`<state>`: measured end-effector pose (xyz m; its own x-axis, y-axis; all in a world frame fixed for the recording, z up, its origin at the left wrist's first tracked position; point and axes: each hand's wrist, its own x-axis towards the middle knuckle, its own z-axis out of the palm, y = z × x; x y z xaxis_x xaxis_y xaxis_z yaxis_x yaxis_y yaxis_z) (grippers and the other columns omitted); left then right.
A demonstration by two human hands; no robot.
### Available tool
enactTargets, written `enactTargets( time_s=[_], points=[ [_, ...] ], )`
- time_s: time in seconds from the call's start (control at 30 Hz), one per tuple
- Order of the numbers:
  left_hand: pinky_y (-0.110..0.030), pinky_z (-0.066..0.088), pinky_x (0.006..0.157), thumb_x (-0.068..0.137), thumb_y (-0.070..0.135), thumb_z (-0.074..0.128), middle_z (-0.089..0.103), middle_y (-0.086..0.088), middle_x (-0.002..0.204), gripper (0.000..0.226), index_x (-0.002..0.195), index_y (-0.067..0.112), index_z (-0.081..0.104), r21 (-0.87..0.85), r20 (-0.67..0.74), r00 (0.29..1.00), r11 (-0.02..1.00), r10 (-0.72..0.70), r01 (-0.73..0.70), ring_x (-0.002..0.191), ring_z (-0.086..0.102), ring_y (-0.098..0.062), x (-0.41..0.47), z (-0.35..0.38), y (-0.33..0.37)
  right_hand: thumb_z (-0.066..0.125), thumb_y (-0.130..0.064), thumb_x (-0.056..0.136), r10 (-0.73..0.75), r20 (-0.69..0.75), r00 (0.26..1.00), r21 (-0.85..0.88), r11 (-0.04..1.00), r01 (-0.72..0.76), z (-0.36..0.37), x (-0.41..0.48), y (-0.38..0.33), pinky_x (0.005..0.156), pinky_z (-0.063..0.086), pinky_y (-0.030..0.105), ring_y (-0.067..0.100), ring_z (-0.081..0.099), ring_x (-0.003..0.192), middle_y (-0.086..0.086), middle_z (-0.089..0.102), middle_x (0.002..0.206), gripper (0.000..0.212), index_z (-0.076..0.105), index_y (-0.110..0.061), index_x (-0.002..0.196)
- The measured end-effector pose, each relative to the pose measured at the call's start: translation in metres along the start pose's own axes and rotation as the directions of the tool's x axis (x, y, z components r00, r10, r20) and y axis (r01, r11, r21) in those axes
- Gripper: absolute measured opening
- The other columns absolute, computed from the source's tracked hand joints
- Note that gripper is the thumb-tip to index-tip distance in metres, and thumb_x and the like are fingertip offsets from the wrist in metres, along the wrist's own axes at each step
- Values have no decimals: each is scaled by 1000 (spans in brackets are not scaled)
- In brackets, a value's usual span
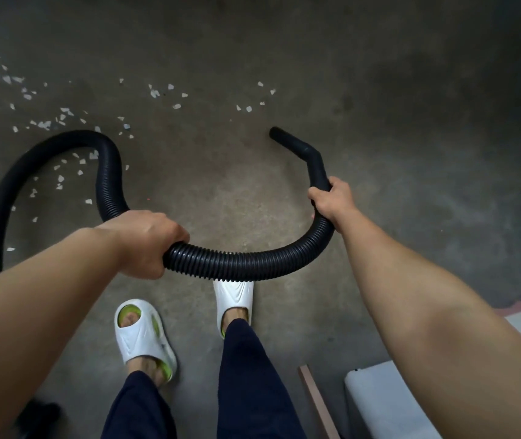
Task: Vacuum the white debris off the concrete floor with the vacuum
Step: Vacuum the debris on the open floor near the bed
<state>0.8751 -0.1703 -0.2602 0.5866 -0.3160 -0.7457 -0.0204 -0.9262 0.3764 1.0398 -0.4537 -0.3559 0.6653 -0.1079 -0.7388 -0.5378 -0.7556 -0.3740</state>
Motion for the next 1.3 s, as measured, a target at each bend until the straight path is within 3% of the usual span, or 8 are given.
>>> enactTargets(
  time_s=[0.1,0.23,0.47,0.73,0.83,0.93,1.03,1.3],
  points=[
    [-25,40,63,63,23,54,53,12,67,15,69,33,44,-4,23,1000,1000,-15,15,70,54,-13,0,2,-3,63,-20,74,-40,30,999,-7,999,40,6,6,-8,76,56,55,44,66,87,17,63,89,24,56,-11,96],
    [-25,42,63,64,24,54,53,13,67,15,73,33,46,-20,3,999,999,-44,44,70,55,-13,5,-3,-7,61,-24,69,-3,-44,999,46,999,5,1,21,-17,75,56,55,43,67,84,17,62,86,17,51,-18,82],
    [-25,41,61,62,23,54,54,12,66,16,67,33,44,-44,14,999,998,-42,42,68,54,-11,17,-11,-14,61,-22,73,-75,19,997,-59,995,76,7,34,-34,76,56,53,41,66,84,17,64,86,25,55,-12,95],
    [-24,42,63,62,23,51,56,13,68,14,69,35,46,-69,59,997,996,-55,59,70,56,-7,9,-9,-27,65,-21,78,-191,148,970,-144,967,212,25,36,-57,73,53,39,27,58,77,10,60,85,26,59,-11,101],
    [-25,43,63,63,24,51,56,13,67,14,70,34,45,-93,40,997,993,-65,68,69,56,-7,11,-13,-28,65,-22,77,-160,87,983,-147,974,172,16,44,-62,74,53,40,33,63,83,12,61,86,25,60,-10,98],
    [-24,40,61,64,24,53,54,12,65,14,68,33,43,-93,-25,998,994,-55,53,67,53,-10,20,-21,-27,62,-20,76,-71,-14,997,-35,997,71,1,53,-62,75,56,53,41,66,83,15,59,84,22,55,-9,93],
    [-24,36,60,65,24,55,52,12,65,16,68,33,42,-99,-94,995,995,-40,31,67,53,-11,30,-29,-28,62,-20,75,-26,-74,997,26,999,28,-12,66,-65,75,56,57,38,64,77,14,58,83,21,53,-10,91],
    [-25,37,62,66,26,54,50,12,66,16,71,33,40,-107,-120,992,994,-45,32,70,52,-13,19,-17,-42,63,-21,75,-103,6,995,-61,993,104,14,65,-96,76,57,54,43,66,88,14,62,89,24,57,-10,96]
  ],
)
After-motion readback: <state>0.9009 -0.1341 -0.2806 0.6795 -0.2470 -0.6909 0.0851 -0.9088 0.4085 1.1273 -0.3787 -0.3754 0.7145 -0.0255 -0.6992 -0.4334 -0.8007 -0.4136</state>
